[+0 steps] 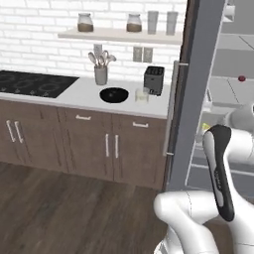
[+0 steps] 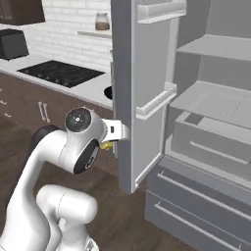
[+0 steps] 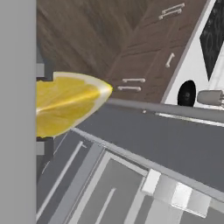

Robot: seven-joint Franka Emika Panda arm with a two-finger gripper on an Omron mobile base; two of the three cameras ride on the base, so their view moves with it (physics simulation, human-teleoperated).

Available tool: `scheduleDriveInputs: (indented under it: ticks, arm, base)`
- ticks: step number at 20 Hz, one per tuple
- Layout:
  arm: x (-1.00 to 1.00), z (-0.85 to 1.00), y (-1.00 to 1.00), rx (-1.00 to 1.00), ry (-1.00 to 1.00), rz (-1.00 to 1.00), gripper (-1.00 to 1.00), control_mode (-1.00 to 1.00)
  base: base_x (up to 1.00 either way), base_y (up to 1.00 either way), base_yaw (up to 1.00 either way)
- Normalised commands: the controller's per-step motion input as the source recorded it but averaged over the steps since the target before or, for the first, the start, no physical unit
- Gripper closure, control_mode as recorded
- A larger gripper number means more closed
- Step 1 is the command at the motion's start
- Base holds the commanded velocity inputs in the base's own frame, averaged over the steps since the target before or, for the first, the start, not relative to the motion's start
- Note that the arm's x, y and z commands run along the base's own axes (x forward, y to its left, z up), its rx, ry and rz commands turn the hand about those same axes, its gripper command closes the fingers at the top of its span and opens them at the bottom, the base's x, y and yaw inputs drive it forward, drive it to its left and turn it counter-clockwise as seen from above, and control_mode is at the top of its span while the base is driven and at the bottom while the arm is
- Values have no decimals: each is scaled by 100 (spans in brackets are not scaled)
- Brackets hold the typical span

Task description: Grab a lemon wedge from the fridge and one ice cube from the ice bowl, and put them in the glass of lemonade.

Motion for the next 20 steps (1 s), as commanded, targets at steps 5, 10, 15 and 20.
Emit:
scheduleDriveInputs:
  ticks: [5, 10, 15, 20]
  arm:
    - [0, 0, 0, 0, 0, 0, 100, 100]
    - [0, 0, 0, 0, 0, 0, 100, 100]
    - [0, 0, 0, 0, 0, 0, 100, 100]
    - [0, 0, 0, 0, 0, 0, 100, 100]
  base:
    - [-23, 100, 69]
    - [37, 99, 46]
    - [100, 55, 7]
    - [100, 0, -3]
